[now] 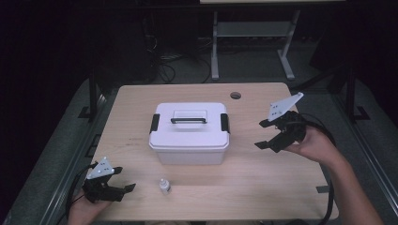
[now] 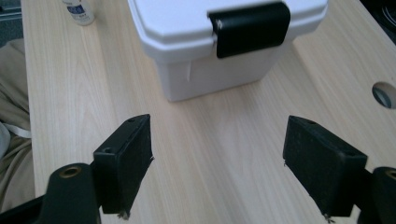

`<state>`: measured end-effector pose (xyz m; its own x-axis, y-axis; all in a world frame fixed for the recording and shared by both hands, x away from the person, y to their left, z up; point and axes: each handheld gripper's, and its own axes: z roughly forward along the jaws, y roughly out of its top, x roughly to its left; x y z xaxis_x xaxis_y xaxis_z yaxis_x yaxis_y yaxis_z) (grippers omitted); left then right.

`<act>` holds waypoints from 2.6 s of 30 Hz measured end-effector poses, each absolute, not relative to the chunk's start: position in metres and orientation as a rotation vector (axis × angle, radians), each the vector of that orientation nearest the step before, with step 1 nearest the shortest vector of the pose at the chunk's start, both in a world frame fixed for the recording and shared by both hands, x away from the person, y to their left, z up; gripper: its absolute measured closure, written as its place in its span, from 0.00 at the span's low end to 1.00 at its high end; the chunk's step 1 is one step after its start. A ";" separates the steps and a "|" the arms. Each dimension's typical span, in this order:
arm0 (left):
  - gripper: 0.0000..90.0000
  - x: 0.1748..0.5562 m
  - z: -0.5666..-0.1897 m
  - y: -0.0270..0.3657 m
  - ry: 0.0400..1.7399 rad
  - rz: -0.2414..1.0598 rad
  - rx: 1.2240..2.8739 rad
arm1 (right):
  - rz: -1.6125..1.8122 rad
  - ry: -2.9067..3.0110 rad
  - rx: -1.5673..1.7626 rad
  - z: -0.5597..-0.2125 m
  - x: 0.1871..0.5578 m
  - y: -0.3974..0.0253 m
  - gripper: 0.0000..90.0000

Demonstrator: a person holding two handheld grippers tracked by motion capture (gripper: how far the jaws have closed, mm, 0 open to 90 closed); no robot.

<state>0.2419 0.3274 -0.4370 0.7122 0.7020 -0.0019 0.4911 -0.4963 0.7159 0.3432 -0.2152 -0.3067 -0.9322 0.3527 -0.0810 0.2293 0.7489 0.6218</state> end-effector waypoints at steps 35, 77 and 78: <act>0.19 0.241 -0.436 0.330 0.904 0.376 2.188 | 0.940 2.793 0.282 -0.277 0.374 -0.141 0.26; 0.19 0.239 -0.437 0.333 0.917 0.372 2.171 | 0.982 2.847 0.132 -0.268 0.403 -0.069 0.30; 0.19 0.240 -0.436 0.333 0.915 0.373 2.174 | 0.985 2.848 0.129 -0.268 0.404 -0.068 0.31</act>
